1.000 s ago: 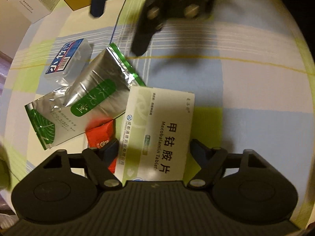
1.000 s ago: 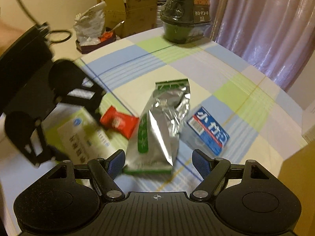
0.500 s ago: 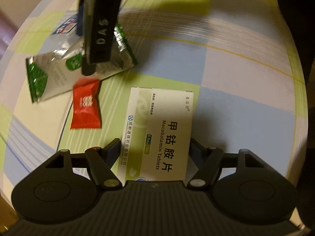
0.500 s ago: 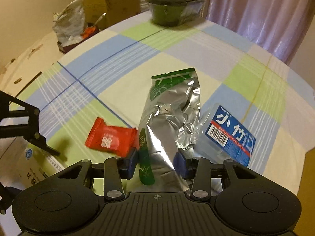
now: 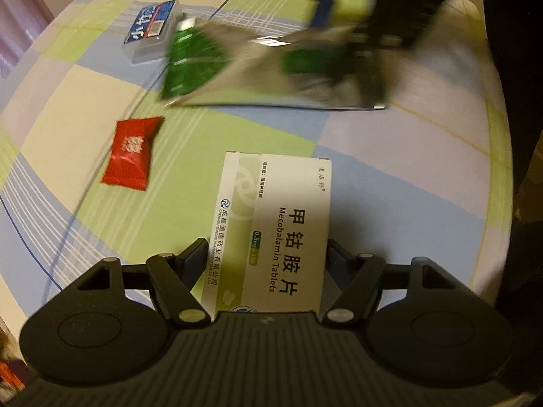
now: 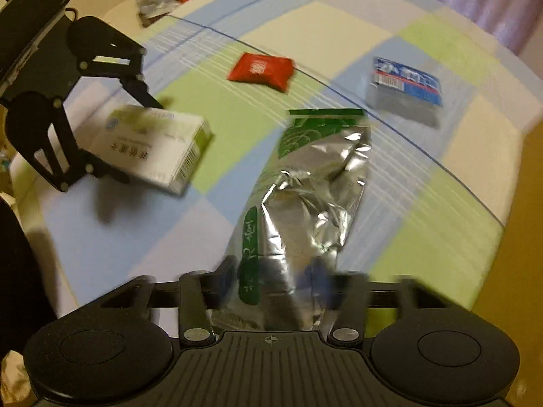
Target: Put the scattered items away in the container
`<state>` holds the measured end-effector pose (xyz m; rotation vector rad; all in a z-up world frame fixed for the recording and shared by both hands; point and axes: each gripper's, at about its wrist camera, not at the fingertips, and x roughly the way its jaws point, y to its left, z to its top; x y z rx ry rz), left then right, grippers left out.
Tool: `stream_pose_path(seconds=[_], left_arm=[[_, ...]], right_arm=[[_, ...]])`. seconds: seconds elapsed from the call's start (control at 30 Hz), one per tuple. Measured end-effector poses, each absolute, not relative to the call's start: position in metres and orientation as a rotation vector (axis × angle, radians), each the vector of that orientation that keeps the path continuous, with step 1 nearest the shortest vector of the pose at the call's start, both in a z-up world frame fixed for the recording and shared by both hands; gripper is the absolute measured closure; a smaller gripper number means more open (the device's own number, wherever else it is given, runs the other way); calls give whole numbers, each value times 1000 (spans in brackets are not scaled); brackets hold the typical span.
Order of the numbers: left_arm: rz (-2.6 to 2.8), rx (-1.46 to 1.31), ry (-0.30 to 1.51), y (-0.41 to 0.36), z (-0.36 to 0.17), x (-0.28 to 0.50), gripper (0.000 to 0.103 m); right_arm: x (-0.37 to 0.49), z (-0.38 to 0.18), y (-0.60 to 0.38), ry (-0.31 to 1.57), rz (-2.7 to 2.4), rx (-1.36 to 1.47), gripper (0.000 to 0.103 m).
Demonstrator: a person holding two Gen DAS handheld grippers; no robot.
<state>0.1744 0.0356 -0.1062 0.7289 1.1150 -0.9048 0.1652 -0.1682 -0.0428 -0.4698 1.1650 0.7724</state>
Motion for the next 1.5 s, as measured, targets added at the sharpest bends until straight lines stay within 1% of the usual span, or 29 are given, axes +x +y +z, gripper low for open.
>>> stream_pose_path(seconds=[0.03,0.07,0.1,0.13,0.23,0.37,0.6,0.77,0.97,1.07,1.1,1.2,1.27,1.3,1.33,1.4,1.5], left_arm=[[-895,718,1122,35,-106,173,33],[-885,713,1125,33,-106,170,32],[-876,711,1126,32,-107,167,24],[-869,711,1128,32,-107,165,19],[-859,715,1138,29,-107,161,18],[-845,718,1147,26,-102,164,18],[-832,666,1179,24,-96,179,16],[-848,669,1208,25,-106,180,16],[-860,657,1241,20,-109,187,18],[-865,662,1257,18,-110,188,23],[-866,662,1264,17,-111,188,27],[-847,688,1261,14,-111,187,35],[-835,688,1273,14,-110,188,35],[-832,687,1276,15,-110,187,35],[-829,689,1278,15,-110,187,35],[-823,692,1283,16,-110,185,35],[-808,684,1290,17,-110,182,35]], right_arm=[[159,-39,-173,1139,754,-457,11],[153,-35,-177,1117,744,-431,11],[150,-34,-179,1111,737,-399,11],[147,-33,-182,1104,721,-365,11],[148,-34,-183,1076,651,-303,11],[164,-41,-180,1111,622,-246,11],[195,-66,-165,1207,652,-291,11],[206,-79,-154,1250,654,-306,11],[204,-81,-144,1262,656,-316,11],[203,-81,-141,1262,641,-327,11],[202,-82,-141,1259,638,-333,11],[197,-82,-138,1251,639,-375,11],[193,-82,-137,1246,639,-398,12],[191,-82,-137,1239,634,-406,18],[189,-81,-137,1228,624,-420,21],[188,-78,-137,1221,624,-420,32],[187,-76,-137,1218,624,-414,37]])
